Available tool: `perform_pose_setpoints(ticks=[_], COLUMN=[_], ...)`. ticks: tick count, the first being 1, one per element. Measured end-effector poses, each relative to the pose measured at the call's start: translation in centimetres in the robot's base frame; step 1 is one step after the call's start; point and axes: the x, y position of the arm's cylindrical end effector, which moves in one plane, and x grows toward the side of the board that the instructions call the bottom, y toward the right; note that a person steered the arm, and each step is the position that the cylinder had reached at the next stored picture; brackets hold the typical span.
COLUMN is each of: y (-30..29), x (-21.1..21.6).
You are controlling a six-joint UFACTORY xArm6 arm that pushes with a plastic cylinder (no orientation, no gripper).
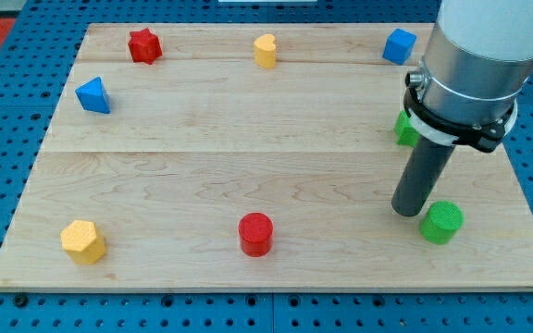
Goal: Move the green circle above the red circle
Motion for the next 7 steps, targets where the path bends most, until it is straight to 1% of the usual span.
perform_pose_setpoints(ticks=[1,2,3,4,5,6,7], y=[-2.3,-2.9,2.5,11.5,9.6,2.6,1.4], x=[3.6,6.4,6.4,4.8,2.9,3.9,3.5])
